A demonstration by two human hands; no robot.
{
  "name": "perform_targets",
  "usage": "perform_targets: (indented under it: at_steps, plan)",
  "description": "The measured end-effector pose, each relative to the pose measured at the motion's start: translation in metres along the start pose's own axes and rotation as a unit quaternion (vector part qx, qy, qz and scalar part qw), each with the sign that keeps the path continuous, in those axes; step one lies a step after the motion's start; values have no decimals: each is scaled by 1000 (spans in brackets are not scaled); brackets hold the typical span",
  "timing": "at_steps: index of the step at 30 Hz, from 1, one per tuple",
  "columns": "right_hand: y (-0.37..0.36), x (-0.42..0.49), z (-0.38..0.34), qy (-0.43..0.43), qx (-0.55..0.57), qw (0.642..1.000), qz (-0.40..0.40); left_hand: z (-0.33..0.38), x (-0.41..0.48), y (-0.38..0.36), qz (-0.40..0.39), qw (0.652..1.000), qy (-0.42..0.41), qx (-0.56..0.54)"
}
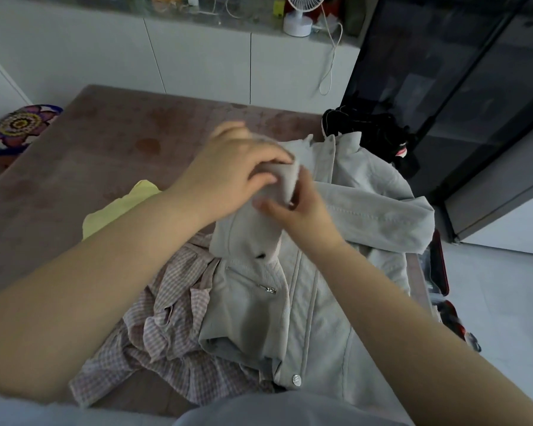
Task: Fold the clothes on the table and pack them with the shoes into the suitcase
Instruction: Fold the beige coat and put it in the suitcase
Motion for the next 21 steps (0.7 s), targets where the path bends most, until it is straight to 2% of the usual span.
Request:
perform_targets:
  at_steps: [2, 4, 6, 7, 9, 11, 13, 16, 18, 21]
  plan:
    - [19, 8, -25, 54, 9, 996, 76, 24, 14, 14, 40, 995, -82, -34]
    - [45, 8, -43, 67, -4, 991, 116, 25, 24, 22, 68, 990, -83, -89]
    - [75, 3, -52, 65, -26, 989, 129, 11, 30, 18, 72, 983, -36, -166]
    - [91, -1, -53, 65, -42, 987, 140, -3, 29, 7, 45, 977, 14, -210]
    - [123, -11, -48, 57, -61, 979, 188, -31, 23, -29, -65, 951, 153, -261]
    - [154, -24, -34, 31, -55, 963, 262, -60, 8, -74, -183, 930, 250, -198]
    - [179, -35, -18, 12, -8, 944, 329, -79, -8, -110, -248, 932, 252, -81]
    - [200, -48, 2, -18, 72, 927, 368, -93, -9, -140, -228, 942, 247, 0]
    - [207, -55, 11, -43, 115, 925, 359, -96, 1, -147, -188, 949, 252, 14]
    - [219, -60, 18, -69, 138, 932, 329, -92, 18, -150, -156, 966, 204, 42]
Point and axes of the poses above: each hand's wrist, its own x-axis towards the middle knuckle, its own y-axis out of the back of the hand, z = x × y, the point moved 3 cm from there along x, towards the middle knuckle, and after that the axes turned 10 degrees about y, right-handed, at the moved point
